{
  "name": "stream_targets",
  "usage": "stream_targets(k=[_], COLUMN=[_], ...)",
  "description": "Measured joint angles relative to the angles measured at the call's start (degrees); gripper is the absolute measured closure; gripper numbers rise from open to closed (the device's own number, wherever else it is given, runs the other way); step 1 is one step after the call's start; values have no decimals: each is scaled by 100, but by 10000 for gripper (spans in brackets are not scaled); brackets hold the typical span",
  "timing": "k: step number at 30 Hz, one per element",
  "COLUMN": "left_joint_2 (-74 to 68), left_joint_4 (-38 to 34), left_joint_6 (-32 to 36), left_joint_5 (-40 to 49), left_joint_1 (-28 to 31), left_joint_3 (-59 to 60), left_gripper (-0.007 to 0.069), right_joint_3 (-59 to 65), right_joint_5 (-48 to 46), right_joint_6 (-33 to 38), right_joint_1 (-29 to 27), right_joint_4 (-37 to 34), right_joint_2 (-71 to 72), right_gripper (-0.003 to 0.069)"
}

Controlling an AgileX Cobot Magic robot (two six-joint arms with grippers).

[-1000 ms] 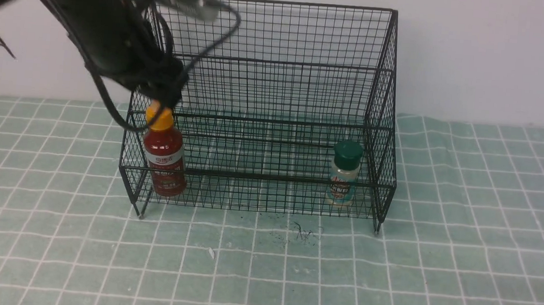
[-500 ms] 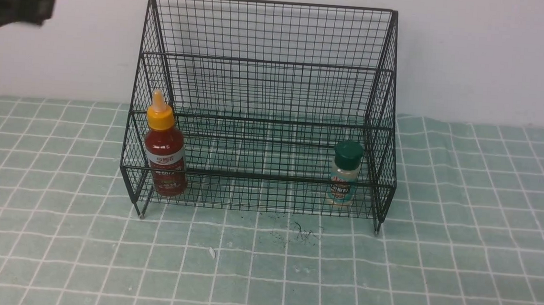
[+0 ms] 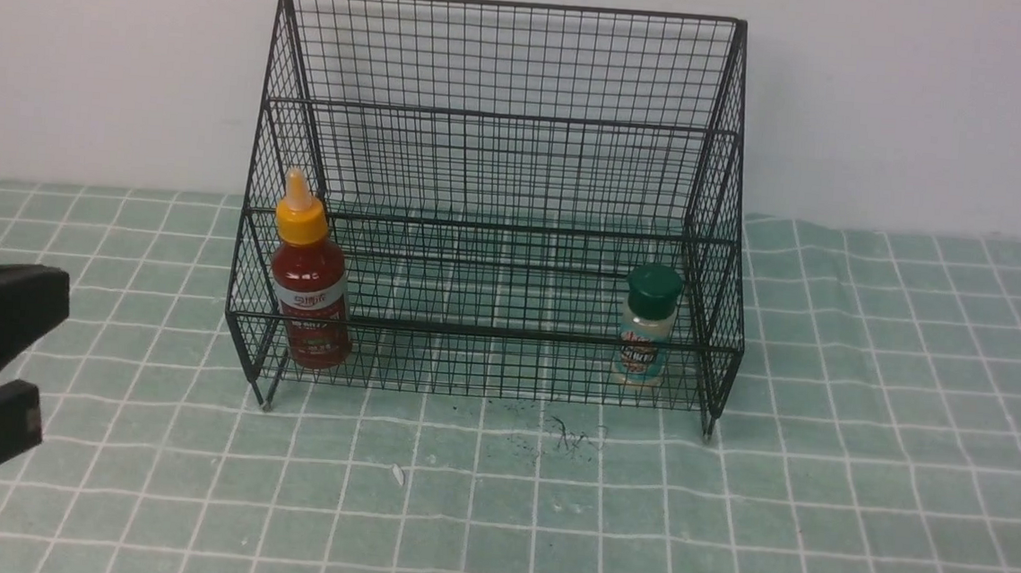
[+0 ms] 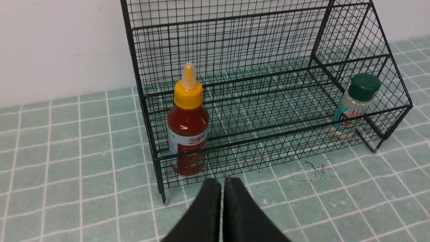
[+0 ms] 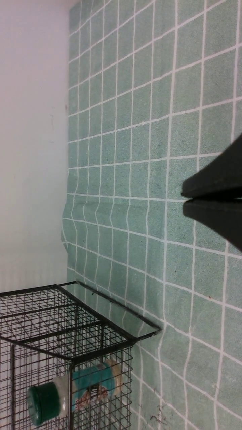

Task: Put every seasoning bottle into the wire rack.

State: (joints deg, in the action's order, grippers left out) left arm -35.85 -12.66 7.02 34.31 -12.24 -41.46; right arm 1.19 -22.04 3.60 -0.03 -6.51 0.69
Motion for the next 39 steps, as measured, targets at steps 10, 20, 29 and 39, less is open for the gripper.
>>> stream_targets(k=[10,20,29,39], left_joint_2=[913,3057,3648,3648], left_joint_4=[564,821,844,851], left_joint_6=[-7,-7,-12,-12], left_joint_5=[-377,-1956,-1329,-1317], left_joint_1=[35,909,939,939], left_joint_3=[520,3493,4314,4314], left_gripper=[631,631,631,631], right_joint_3=[0,0,0,0], right_joint_5=[0,0,0,0], right_joint_6=[5,5,5,5], right_joint_1=[0,0,0,0], right_joint_4=[0,0,0,0], right_joint_2=[0,0,0,0], right_gripper=[673,673,673,673])
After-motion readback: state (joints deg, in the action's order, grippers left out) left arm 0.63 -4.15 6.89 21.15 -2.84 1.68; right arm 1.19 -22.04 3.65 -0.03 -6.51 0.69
